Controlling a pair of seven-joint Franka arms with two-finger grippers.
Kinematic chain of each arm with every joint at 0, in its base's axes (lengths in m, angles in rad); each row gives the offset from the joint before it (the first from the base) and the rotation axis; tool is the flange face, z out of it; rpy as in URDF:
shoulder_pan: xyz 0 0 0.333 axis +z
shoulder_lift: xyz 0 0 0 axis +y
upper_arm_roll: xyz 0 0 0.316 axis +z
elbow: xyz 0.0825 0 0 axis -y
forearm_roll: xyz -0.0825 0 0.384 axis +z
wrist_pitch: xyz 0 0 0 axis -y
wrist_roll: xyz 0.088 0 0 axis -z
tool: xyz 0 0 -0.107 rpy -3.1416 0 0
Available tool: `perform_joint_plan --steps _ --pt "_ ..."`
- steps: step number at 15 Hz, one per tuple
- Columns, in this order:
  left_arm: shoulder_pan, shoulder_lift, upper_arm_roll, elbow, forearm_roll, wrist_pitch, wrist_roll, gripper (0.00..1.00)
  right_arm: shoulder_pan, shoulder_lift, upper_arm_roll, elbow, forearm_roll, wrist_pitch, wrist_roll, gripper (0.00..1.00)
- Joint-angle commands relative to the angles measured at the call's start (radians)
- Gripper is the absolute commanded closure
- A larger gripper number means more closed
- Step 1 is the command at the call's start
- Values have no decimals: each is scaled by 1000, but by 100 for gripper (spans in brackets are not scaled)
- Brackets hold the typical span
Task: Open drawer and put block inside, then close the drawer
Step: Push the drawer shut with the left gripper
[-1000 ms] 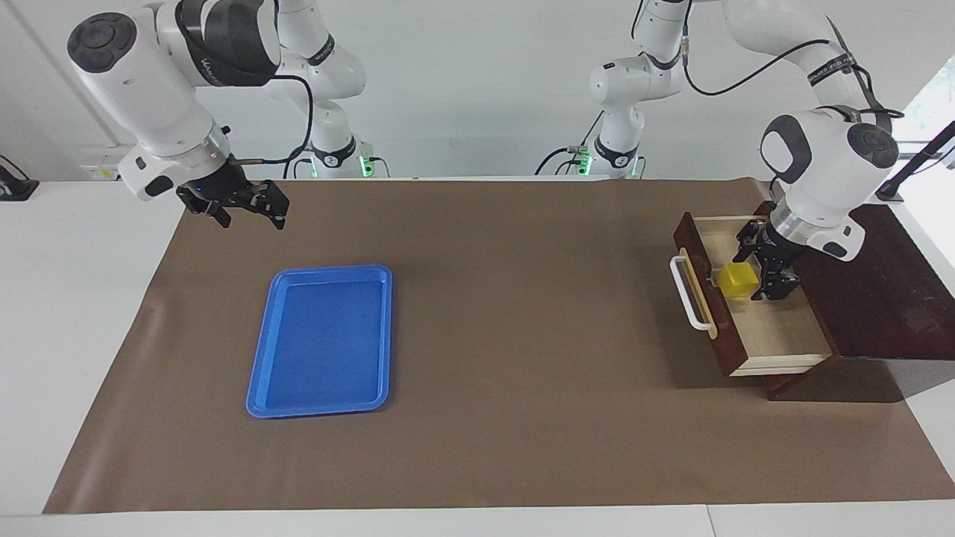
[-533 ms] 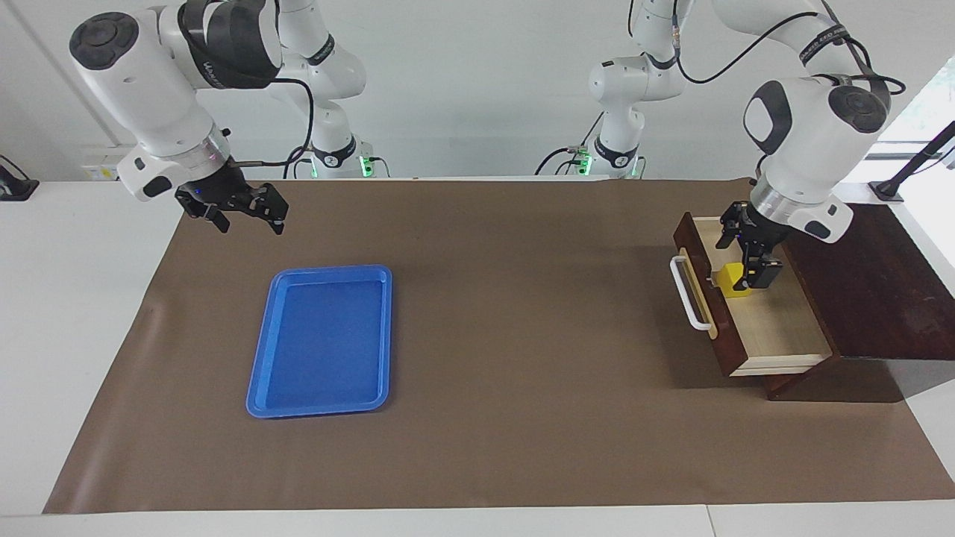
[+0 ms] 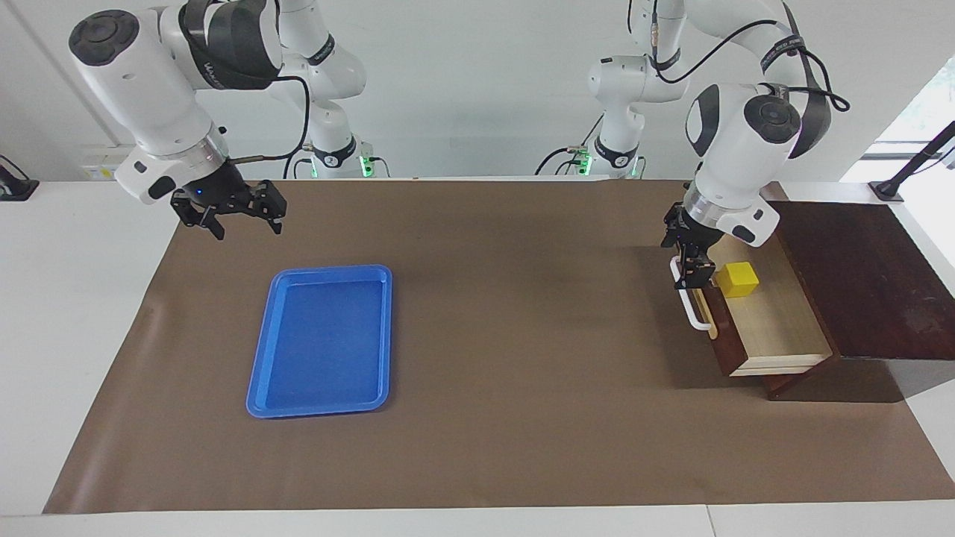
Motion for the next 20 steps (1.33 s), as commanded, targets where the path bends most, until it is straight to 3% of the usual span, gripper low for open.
perform_joint_plan --steps 1,12,20 --pt "26 -30 14 -58 4 41 16 0 -10 -17 11 -26 -25 16 -29 0" --pt "115 -31 17 -96 73 94 150 0 -3 -19 13 -30 -51 20 -69 0" --pt "253 -34 17 -102 90 94 266 0 -6 -22 13 -33 -51 18 -74 0"
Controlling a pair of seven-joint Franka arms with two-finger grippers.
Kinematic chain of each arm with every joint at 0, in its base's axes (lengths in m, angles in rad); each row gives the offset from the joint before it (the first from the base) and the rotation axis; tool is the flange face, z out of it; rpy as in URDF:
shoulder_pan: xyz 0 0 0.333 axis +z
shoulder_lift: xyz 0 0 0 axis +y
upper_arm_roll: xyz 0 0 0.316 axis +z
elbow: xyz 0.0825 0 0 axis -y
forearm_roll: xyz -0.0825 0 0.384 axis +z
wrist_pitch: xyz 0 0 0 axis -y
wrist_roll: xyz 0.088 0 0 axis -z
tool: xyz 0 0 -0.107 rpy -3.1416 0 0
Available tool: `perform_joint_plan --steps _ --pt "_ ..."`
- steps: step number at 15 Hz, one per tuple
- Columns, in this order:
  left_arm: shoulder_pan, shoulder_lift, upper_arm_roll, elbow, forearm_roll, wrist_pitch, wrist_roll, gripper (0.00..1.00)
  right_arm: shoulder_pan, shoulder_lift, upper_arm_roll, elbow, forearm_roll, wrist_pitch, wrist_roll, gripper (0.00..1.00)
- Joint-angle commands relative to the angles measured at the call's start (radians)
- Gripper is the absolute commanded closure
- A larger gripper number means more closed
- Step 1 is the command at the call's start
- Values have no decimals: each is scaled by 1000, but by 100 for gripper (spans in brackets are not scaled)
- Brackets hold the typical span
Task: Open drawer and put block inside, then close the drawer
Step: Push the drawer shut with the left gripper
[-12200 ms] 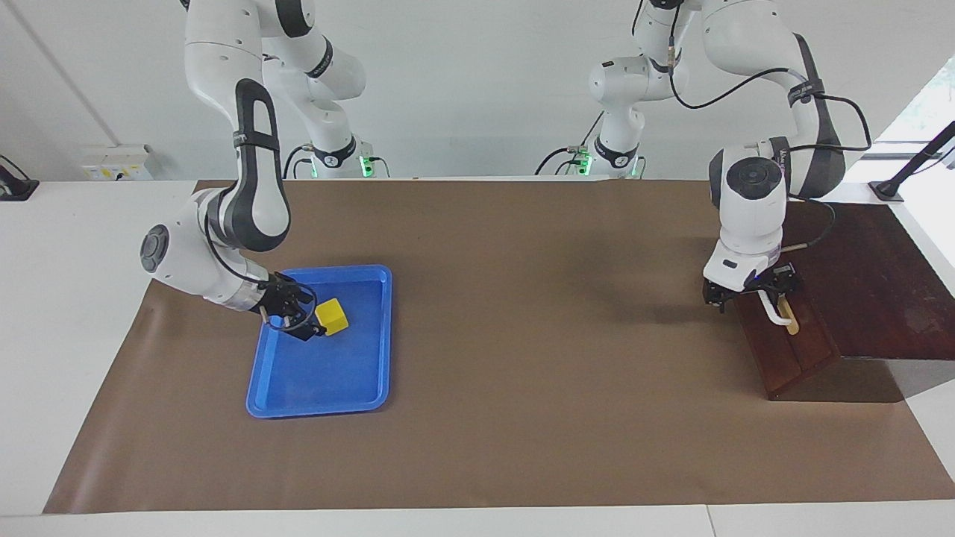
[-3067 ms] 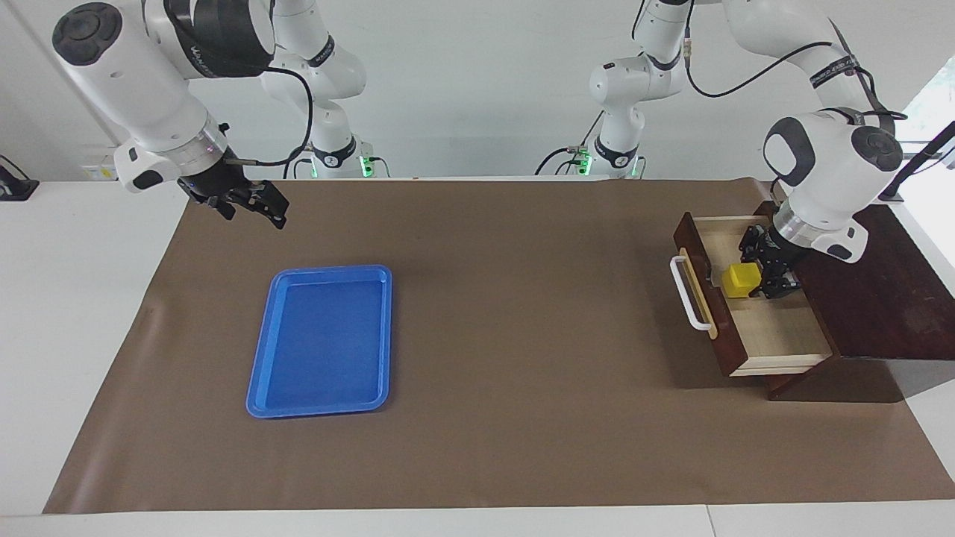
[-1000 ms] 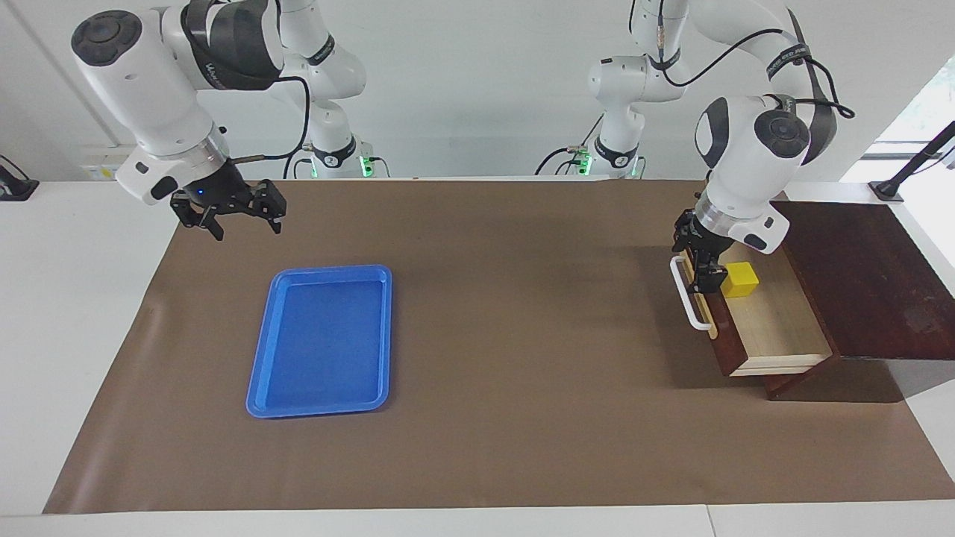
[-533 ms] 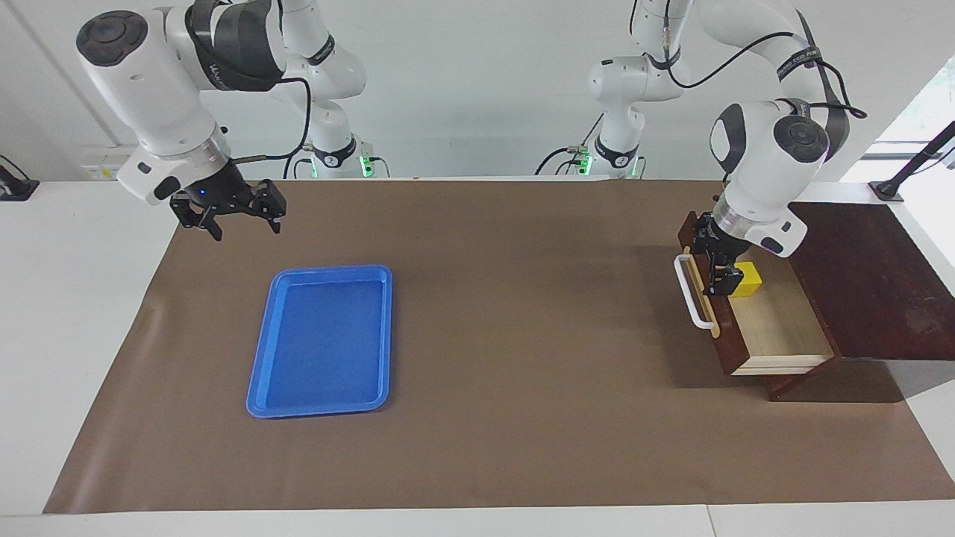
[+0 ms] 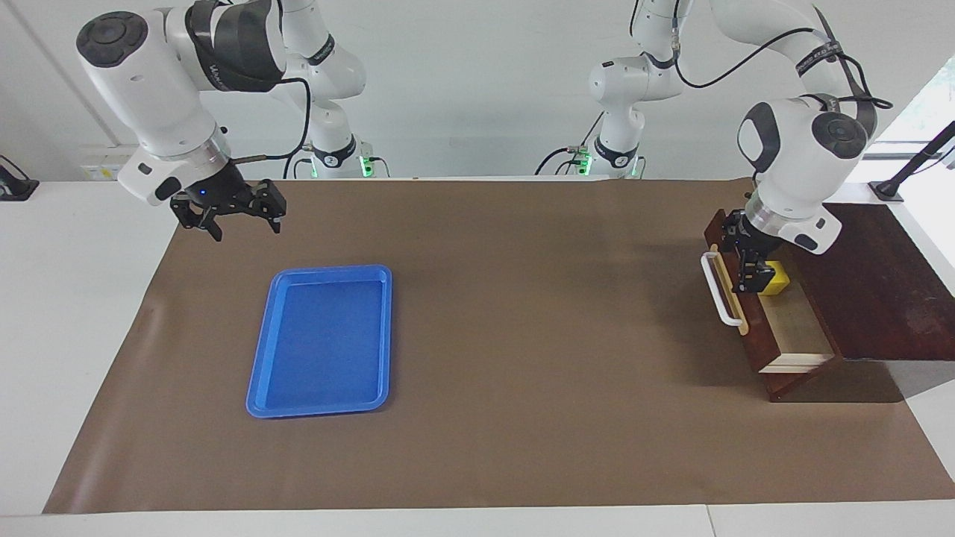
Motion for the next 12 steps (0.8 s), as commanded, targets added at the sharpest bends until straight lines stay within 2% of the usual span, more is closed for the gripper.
perform_joint_plan --steps 1,12 --pt "44 -22 -2 -33 25 20 40 0 -9 -22 6 -30 -18 18 -31 0" --pt "134 -26 -2 -34 25 27 109 0 -9 -23 6 -32 -18 16 -30 0"
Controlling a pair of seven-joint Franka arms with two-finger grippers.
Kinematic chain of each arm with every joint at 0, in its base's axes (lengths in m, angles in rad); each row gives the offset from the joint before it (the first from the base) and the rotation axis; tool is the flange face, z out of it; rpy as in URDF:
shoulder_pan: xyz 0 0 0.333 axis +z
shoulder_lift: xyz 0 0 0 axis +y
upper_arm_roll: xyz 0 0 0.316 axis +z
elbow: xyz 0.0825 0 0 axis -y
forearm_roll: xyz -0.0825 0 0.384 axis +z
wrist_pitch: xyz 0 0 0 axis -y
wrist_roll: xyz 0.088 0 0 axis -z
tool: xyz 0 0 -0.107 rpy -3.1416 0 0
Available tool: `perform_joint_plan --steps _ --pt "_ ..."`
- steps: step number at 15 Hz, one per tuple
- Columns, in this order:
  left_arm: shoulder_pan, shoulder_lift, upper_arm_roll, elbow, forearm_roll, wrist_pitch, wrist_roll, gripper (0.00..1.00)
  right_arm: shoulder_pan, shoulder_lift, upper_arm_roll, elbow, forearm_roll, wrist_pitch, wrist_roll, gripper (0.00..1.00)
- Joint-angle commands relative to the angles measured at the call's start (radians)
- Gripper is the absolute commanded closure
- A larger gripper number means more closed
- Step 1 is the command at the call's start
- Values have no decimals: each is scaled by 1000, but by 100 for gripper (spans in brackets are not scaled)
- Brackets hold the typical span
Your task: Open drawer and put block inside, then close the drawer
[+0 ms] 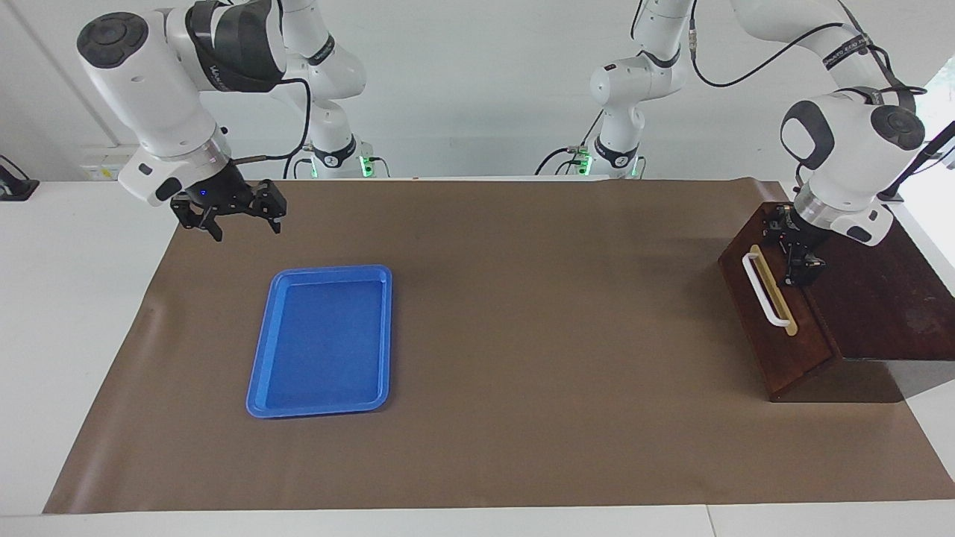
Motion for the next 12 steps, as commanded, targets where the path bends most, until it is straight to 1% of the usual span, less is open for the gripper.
perform_joint_plan --steps 1,2,5,6,10,12 --pt "14 -23 -2 -23 24 7 6 0 -9 -23 6 -30 -18 16 -30 0" --pt "3 -20 -4 -14 25 1 27 0 -9 -23 6 -30 -18 16 -30 0" --pt "-26 -36 -12 48 22 -71 212 0 -9 -23 6 -30 -18 16 -30 0" --pt "-28 -46 -16 66 15 -91 289 0 -10 -23 6 -30 -18 16 -30 0" --pt "-110 -90 -32 103 4 -214 629 0 -10 -23 6 -29 -18 16 -30 0" --pt "-147 -115 -32 124 -62 -252 739 0 -10 -23 6 -30 -18 16 -30 0"
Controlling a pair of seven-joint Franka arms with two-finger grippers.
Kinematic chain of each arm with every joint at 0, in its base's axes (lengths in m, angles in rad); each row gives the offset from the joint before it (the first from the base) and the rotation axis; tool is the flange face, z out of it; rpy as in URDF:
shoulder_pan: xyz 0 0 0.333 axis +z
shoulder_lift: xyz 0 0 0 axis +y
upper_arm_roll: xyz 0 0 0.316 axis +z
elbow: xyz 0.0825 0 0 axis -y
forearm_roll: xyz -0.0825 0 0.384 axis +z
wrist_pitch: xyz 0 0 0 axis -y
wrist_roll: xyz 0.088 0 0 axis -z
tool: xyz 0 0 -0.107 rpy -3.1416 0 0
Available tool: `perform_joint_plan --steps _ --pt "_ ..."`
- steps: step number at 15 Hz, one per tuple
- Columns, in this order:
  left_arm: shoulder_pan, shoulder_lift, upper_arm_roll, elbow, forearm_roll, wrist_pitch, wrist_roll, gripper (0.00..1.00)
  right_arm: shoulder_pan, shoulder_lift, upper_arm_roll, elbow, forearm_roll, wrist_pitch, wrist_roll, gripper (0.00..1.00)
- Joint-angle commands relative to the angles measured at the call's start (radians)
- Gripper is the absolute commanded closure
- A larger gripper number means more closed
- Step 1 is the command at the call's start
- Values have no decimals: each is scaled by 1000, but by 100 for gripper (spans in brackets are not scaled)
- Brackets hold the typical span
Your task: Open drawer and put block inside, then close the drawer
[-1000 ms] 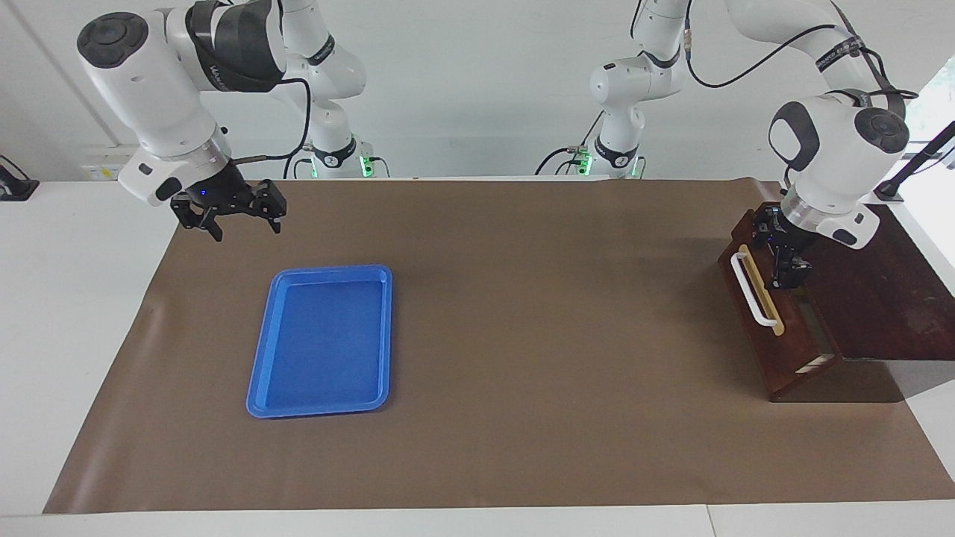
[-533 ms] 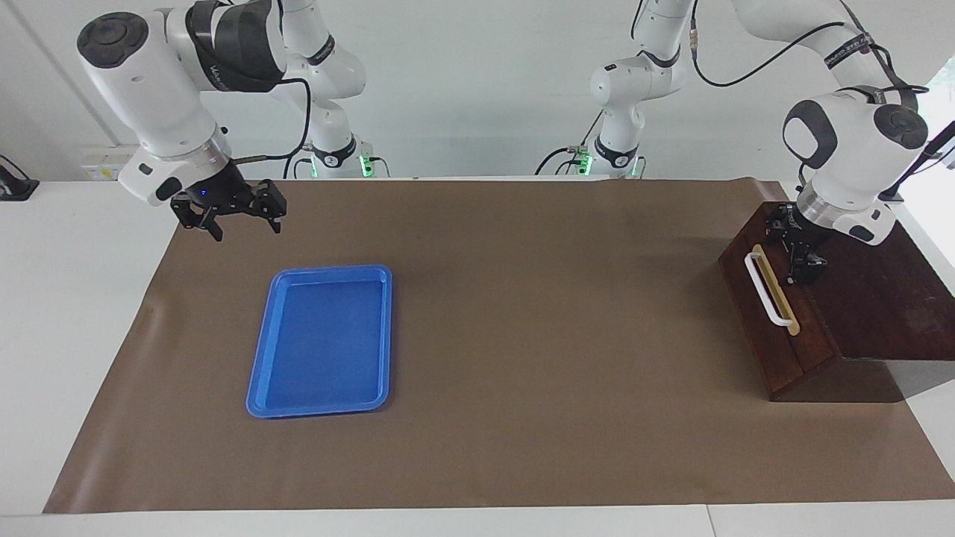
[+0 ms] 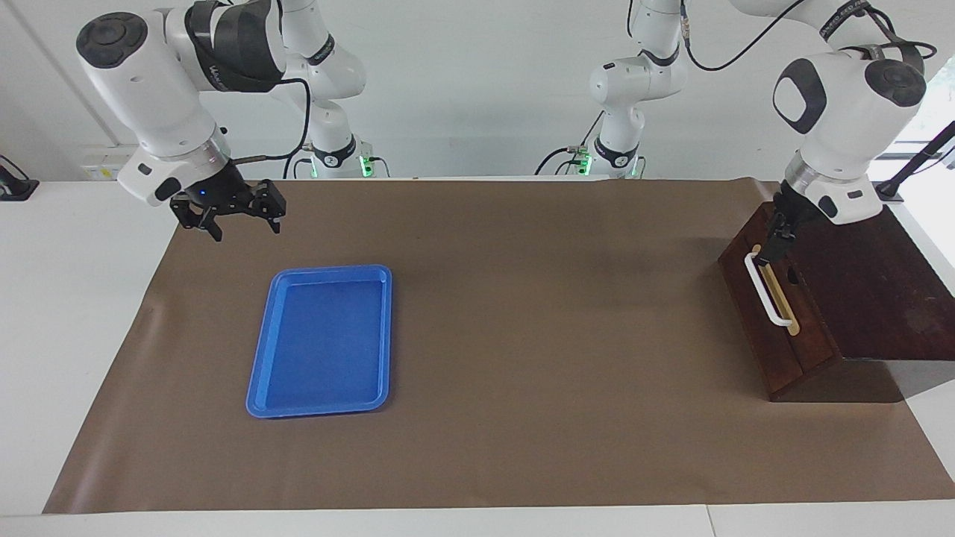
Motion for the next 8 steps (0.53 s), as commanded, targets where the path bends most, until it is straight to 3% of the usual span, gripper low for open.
perform_joint_plan --steps 1,6,8 --pt "-53 -36 11 31 -57 -76 166 0 -10 -23 7 -29 -18 16 -30 0" --pt "-81 -1 13 144 -69 -216 534 0 -10 -23 7 -30 -18 16 -30 0" --pt "-79 15 13 175 -81 -239 593 0 -11 -23 7 -30 -18 16 -30 0"
